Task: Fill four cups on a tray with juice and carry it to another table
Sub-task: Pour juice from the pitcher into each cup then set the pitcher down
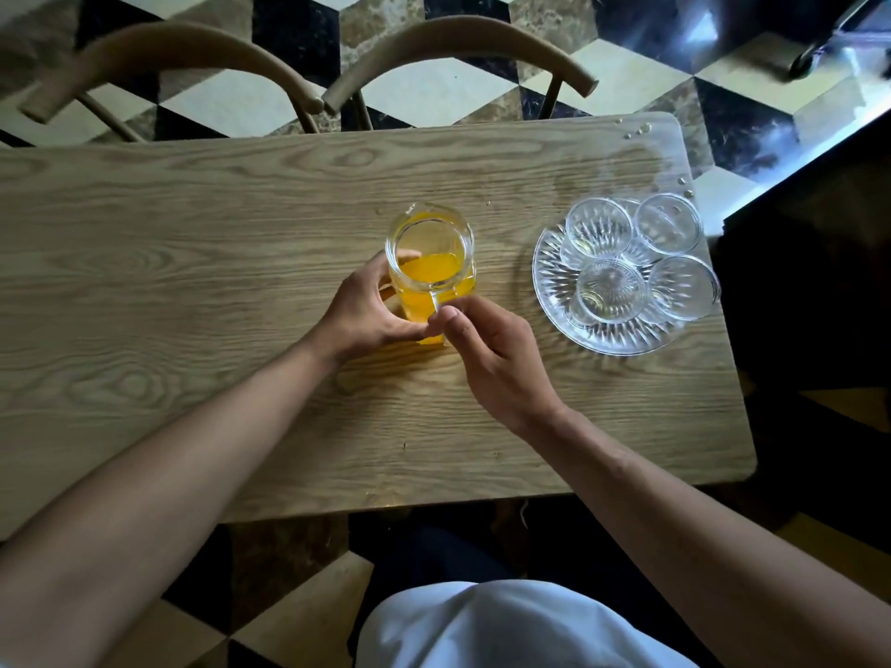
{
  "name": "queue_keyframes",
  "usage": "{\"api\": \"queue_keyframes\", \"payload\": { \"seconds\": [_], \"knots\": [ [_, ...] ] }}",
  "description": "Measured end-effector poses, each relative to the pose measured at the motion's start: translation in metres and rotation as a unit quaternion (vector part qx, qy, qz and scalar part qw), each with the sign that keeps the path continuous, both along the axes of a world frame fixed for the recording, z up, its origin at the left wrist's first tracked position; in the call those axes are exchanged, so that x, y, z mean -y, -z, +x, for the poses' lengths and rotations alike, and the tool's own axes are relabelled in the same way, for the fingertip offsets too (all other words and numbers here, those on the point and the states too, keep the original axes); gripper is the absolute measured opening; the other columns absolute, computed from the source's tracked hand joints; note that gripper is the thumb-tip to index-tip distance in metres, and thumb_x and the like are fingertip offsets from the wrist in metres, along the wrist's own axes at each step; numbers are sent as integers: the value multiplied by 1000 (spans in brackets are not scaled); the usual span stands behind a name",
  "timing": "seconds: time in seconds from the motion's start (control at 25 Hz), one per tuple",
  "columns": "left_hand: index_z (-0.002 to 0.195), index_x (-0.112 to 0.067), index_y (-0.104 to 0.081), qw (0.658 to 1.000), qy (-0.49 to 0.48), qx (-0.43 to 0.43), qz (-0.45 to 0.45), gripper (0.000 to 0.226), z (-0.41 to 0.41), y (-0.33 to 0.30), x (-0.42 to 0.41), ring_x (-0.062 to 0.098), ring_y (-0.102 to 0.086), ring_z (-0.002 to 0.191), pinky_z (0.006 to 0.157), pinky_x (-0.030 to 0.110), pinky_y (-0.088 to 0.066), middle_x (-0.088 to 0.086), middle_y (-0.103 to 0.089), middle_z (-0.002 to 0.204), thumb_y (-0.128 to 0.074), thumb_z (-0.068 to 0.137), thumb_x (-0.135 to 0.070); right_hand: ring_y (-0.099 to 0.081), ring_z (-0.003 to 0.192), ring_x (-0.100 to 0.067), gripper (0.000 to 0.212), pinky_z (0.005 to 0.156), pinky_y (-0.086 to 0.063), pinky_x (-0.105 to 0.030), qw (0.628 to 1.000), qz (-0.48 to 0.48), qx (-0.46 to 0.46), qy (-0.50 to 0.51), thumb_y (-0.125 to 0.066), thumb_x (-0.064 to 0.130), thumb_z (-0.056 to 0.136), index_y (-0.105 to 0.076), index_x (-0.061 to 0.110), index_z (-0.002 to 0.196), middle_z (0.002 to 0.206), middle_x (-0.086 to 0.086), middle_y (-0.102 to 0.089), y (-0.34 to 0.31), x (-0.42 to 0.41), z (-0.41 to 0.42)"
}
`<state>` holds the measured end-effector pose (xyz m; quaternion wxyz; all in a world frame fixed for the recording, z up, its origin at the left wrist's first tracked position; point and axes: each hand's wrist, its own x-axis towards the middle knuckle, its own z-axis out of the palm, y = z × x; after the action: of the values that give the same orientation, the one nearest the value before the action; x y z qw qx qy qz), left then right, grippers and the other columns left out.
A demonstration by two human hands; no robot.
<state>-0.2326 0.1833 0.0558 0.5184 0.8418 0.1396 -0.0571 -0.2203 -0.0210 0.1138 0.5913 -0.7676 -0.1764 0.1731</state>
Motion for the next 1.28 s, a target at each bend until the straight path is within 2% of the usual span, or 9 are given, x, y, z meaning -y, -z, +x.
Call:
{"api": "queue_keyframes", "payload": {
  "seconds": [0.16,0.32,0.56,0.64,0.76,0.84,1.0,1.12,1.28],
  "knots": [
    [138,-20,-57,998,-61,-10,-4,95,-16,-5,27,8,-68,111,86,11,-54,2,-70,125,-102,54,-25,-60,78,-29,36,73,-47,-45,1000,14,10,9,-52,29,100,-65,1,82,82,-15,-65,-5,10,1],
    [133,-26,-58,993,-115,-8,10,96,-39,-13,65,13,-70,111,96,32,-57,-3,-74,118,-97,47,-47,-56,75,-24,23,72,-45,-43,999,35,-11,-6,-51,22,100,-58,17,78,81,-16,-61,-12,35,-5],
    [114,-23,-62,978,-198,21,57,72,-64,-42,158,6,-70,94,81,19,-54,-8,-75,102,-99,56,-43,-41,64,-8,41,61,-37,-17,979,165,-107,48,-47,34,85,-46,-5,73,71,-14,-42,-34,94,-15],
    [110,-24,-62,972,-224,29,58,67,-66,-50,199,1,-69,87,74,13,-51,-10,-74,97,-99,57,-41,-38,60,-8,40,58,-37,-15,972,191,-121,64,-48,34,81,-45,-4,69,70,-15,-39,-41,125,-11],
    [109,-25,-62,964,-260,27,42,67,-64,-55,260,3,-70,81,73,23,-55,-9,-75,94,-98,56,-42,-36,58,-8,33,56,-37,-15,968,195,-143,63,-50,36,78,-45,5,69,71,-16,-38,-49,173,-3],
    [109,-25,-62,960,-279,26,27,67,-60,-58,302,4,-71,84,75,26,-57,-9,-76,95,-97,55,-44,-35,58,-7,35,56,-36,-14,970,197,-133,51,-51,36,79,-47,2,72,72,-15,-36,-54,212,2],
    [116,-24,-61,956,-291,42,-19,69,-47,-63,367,-5,-68,90,73,10,-50,-10,-74,103,-99,59,-35,-37,62,-11,42,56,-33,-23,980,172,-98,25,-53,36,84,-47,-3,71,70,-13,-37,-61,272,17],
    [125,-20,-59,962,-263,38,-53,77,-36,-67,401,-13,-64,95,75,4,-46,-8,-72,113,-100,61,-32,-35,64,-17,36,58,-31,-28,984,147,-94,37,-54,38,85,-49,5,72,68,-11,-37,-66,308,33],
    [126,-28,-56,979,-193,8,-61,78,-22,-69,423,-13,-58,108,90,4,-43,-20,-66,117,-97,62,-43,-33,60,-14,33,53,-29,-24,986,136,-79,50,-55,36,80,-51,5,70,62,-7,-36,-73,345,58]
  ]
}}
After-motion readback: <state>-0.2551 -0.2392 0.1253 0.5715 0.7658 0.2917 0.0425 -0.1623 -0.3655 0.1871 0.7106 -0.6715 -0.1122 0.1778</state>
